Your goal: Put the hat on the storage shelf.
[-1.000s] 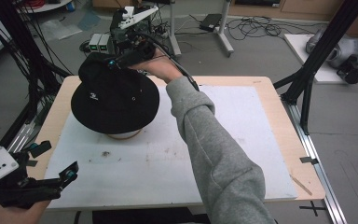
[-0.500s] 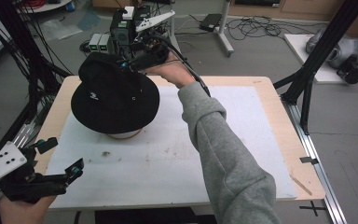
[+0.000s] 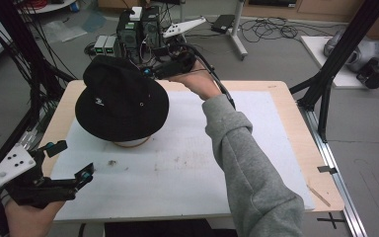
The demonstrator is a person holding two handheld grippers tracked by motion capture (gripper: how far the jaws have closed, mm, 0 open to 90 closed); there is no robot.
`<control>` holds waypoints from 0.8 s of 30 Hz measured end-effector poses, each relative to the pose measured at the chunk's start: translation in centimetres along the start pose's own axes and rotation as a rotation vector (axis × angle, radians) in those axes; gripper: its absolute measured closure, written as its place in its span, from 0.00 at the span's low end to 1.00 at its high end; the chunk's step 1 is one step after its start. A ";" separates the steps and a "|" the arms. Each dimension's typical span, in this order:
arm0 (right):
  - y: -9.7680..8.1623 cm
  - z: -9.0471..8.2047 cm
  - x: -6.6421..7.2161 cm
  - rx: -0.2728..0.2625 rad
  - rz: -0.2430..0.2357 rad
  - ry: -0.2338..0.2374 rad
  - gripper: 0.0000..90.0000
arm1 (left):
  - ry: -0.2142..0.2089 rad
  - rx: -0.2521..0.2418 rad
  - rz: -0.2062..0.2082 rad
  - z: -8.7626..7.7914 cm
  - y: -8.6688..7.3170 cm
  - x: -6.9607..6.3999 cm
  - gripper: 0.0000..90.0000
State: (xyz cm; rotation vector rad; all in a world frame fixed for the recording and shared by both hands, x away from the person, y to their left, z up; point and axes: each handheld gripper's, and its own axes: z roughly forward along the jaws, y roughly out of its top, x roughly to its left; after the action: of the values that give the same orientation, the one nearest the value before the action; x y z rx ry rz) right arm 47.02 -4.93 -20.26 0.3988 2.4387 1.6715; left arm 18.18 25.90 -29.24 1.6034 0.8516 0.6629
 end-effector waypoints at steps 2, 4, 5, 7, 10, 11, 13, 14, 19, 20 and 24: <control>-0.4 -0.5 -0.1 -0.010 0.002 -0.007 0.12 | -0.001 -0.002 -0.004 0.1 0.0 0.1 0.02; -0.8 -0.7 -0.2 -0.011 0.010 -0.016 0.12 | -0.002 -0.003 -0.006 0.2 0.0 0.1 0.02; -1.0 -1.0 -0.3 -0.005 0.016 -0.024 0.12 | -0.004 -0.001 -0.004 0.2 0.0 0.2 0.02; -1.3 -1.2 -0.3 0.003 0.023 -0.032 0.12 | -0.006 0.001 -0.004 0.3 0.0 0.2 0.02; -1.7 -1.6 -0.2 0.002 0.023 -0.045 0.12 | -0.004 0.000 0.002 0.3 0.2 0.2 0.02; -2.1 -2.2 0.0 -0.004 0.027 -0.051 0.12 | -0.002 -0.010 -0.003 0.1 0.3 0.4 0.02; -2.5 -2.8 0.1 0.000 0.029 -0.059 0.12 | 0.002 -0.015 -0.003 0.0 0.4 0.5 0.02; -2.7 -2.9 0.1 0.003 0.027 -0.061 0.12 | 0.004 -0.018 -0.004 -0.1 0.4 0.6 0.02; -3.4 -4.1 0.5 0.025 0.032 -0.098 0.12 | 0.002 -0.017 -0.003 0.1 0.5 0.7 0.02; -3.6 -4.3 0.5 0.014 0.030 -0.100 0.12 | 0.002 -0.017 -0.005 0.2 0.5 0.6 0.02; -4.7 -5.2 0.3 0.035 0.059 -0.122 0.12 | -0.006 -0.005 -0.002 0.7 0.4 0.5 0.02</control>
State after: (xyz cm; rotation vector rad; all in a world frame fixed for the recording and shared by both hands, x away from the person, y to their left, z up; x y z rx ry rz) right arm 44.67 -11.03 -22.73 0.5648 2.3930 1.5783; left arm 19.10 25.91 -29.01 1.5988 0.8465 0.6576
